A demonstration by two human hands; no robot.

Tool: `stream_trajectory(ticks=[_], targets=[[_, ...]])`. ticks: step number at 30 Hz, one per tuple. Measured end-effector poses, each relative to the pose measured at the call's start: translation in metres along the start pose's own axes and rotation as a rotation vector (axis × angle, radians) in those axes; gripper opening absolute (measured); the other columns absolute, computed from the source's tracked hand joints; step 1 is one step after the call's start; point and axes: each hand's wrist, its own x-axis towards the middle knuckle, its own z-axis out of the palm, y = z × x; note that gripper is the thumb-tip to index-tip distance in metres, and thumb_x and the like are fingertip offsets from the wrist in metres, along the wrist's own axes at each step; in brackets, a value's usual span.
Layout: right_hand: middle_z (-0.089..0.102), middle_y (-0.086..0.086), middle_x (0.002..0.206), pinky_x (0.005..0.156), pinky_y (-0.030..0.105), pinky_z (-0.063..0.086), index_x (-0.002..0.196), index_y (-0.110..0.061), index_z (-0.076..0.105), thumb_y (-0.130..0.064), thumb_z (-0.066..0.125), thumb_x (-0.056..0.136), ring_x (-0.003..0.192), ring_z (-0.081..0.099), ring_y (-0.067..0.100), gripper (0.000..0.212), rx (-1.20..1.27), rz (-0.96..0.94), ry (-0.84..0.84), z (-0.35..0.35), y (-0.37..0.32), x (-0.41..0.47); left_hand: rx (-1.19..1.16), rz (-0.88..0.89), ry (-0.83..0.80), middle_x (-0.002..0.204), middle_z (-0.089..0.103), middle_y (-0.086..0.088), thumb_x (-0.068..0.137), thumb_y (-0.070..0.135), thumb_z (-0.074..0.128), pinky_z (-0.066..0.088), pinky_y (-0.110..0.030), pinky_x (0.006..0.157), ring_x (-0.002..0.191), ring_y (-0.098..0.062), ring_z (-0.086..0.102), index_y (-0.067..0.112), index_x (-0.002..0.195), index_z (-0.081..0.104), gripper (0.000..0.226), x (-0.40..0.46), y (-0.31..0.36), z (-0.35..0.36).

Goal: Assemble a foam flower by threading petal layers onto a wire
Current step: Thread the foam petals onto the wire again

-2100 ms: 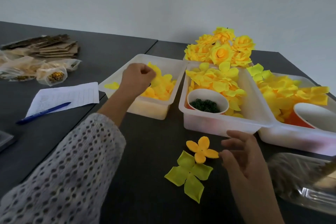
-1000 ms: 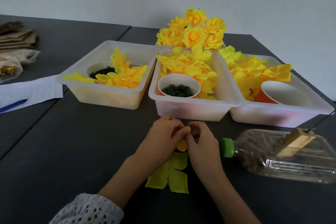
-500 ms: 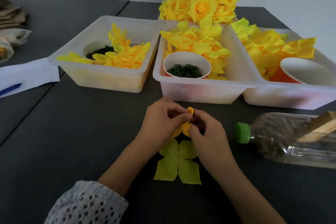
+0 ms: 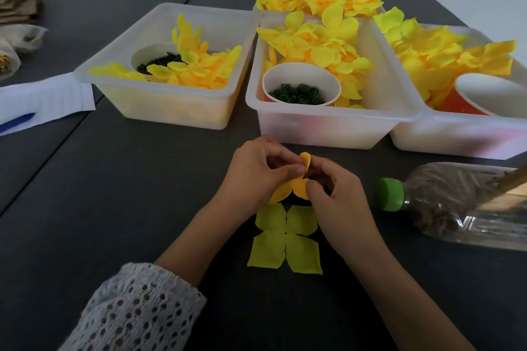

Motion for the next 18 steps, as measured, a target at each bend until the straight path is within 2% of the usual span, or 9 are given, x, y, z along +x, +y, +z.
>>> stream_trajectory(ticks=[5, 9, 15, 18], targets=[[0.068, -0.013, 0.094, 0.066, 0.007, 0.050, 0.117, -0.029, 0.063, -0.005, 0.053, 0.089, 0.085, 0.063, -0.001, 0.038, -0.002, -0.016, -0.004, -0.0008, -0.0004, 0.0001, -0.003, -0.005, -0.020, 0.085, 0.061, 0.011, 0.076, 0.019, 0.079, 0.043, -0.014, 0.064, 0.073, -0.002, 0.057, 0.023, 0.084, 0.077, 0.009, 0.0005, 0.0003, -0.0014], [0.069, -0.012, 0.095, 0.068, 0.011, 0.051, 0.113, -0.033, 0.062, -0.005, 0.052, 0.089, 0.087, 0.064, 0.003, 0.038, -0.006, -0.027, -0.006, -0.0011, -0.0007, 0.0001, -0.007, -0.006, -0.028, 0.085, 0.062, 0.010, 0.076, 0.019, 0.079, 0.044, -0.016, 0.065, 0.073, -0.002, 0.057, 0.022, 0.086, 0.077, 0.010, 0.0006, 0.0001, -0.0021], [0.067, -0.015, 0.094, 0.067, 0.004, 0.048, 0.116, -0.033, 0.061, -0.005, 0.053, 0.090, 0.087, 0.062, -0.001, 0.039, 0.001, -0.037, -0.016, -0.0014, -0.0011, 0.0004, 0.008, -0.006, -0.013, 0.086, 0.063, 0.008, 0.077, 0.018, 0.078, 0.044, -0.016, 0.065, 0.074, -0.004, 0.057, 0.020, 0.086, 0.078, 0.010, -0.0002, 0.0006, -0.0018], [0.068, -0.015, 0.096, 0.065, 0.005, 0.049, 0.117, -0.035, 0.061, -0.007, 0.052, 0.091, 0.087, 0.063, -0.002, 0.039, 0.005, -0.036, -0.022, -0.0015, -0.0007, -0.0003, 0.063, 0.027, 0.028, 0.086, 0.062, 0.008, 0.078, 0.019, 0.078, 0.043, -0.011, 0.063, 0.073, -0.002, 0.057, 0.020, 0.084, 0.078, 0.007, -0.0027, 0.0017, 0.0012]])
